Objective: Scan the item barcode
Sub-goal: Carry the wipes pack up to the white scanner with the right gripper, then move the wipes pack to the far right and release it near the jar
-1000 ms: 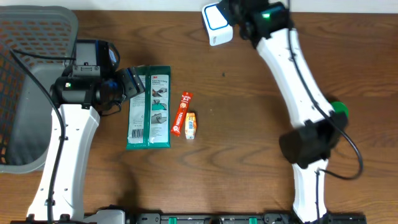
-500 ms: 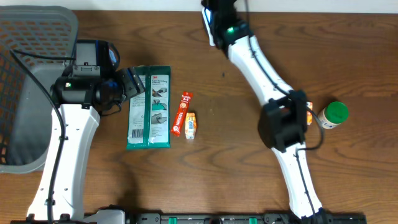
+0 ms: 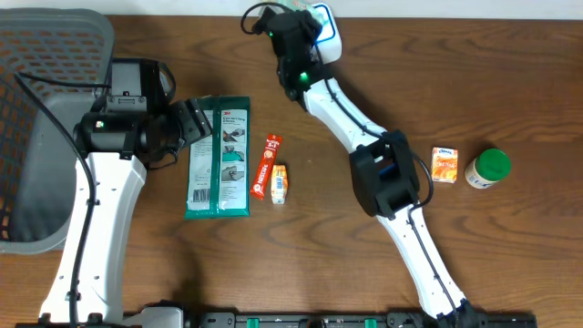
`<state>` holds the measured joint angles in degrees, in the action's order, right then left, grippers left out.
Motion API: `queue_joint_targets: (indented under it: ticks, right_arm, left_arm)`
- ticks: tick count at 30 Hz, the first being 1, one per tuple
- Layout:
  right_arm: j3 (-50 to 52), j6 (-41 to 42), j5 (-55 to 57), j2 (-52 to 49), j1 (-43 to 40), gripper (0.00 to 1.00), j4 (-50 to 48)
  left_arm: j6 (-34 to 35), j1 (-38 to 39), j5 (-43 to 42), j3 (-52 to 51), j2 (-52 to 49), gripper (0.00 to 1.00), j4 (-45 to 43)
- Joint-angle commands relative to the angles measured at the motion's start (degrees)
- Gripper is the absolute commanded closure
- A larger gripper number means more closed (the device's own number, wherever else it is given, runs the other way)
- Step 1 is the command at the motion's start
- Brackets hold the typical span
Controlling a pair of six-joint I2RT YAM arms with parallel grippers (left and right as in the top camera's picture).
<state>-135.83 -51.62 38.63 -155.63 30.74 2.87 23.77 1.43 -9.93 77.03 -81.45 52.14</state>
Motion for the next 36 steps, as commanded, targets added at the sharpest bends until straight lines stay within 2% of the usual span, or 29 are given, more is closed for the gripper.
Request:
queue_joint_targets:
  ticks: [1, 5, 9, 13, 15, 18, 26, 31, 36]
  right_arm:
    - [-0.5, 4.6, 0.8, 0.7, 1.2, 0.99, 4.7]
    - [-0.5, 7.0, 0.8, 0.7, 1.1, 0.99, 6.8]
    - [-0.6, 7.0, 2.1, 2.0, 0.7, 0.99, 4.1]
    - [-0.6, 9.3, 2.3, 7.4, 0.3, 0.99, 4.6]
    - [-0.6, 12.5, 2.0, 11.8, 0.3, 0.99, 8.0]
    - [-0.6, 19.5, 1.5, 19.8, 0.3, 0.99, 17.6]
    - [-0.6, 41.8, -5.5, 39.8, -2.8, 0.99, 57.3]
    - [-0.6, 52.7, -15.1, 45.1, -11.0, 0.99, 75.4]
    - [1.2, 55.3, -25.9, 44.0, -22.7, 0.99, 85.2]
  left_arm:
    - [-0.4, -0.2, 0.3, 0.5, 0.2, 0.20, 0.1]
    - [-0.4, -0.2, 0.3, 0.5, 0.2, 0.20, 0.1]
    - [-0.4, -0.2, 0.3, 0.5, 0.2, 0.20, 0.1]
    - [-0.4, -0.2, 0.4, 0.5, 0.2, 0.20, 0.1]
    - [-0.4, -0.2, 0.3, 0.5, 0.2, 0.20, 0.1]
    - [-0.4, -0.2, 0.4, 0.5, 0.2, 0.20, 0.1]
    - [-0.4, -0.2, 0.3, 0.5, 0.2, 0.20, 0.1]
    - [-0.4, -0.2, 0.4, 0.5, 0.2, 0.20, 0.1]
    - [-0.4, -0.2, 0.4, 0.5, 0.2, 0.20, 0.1]
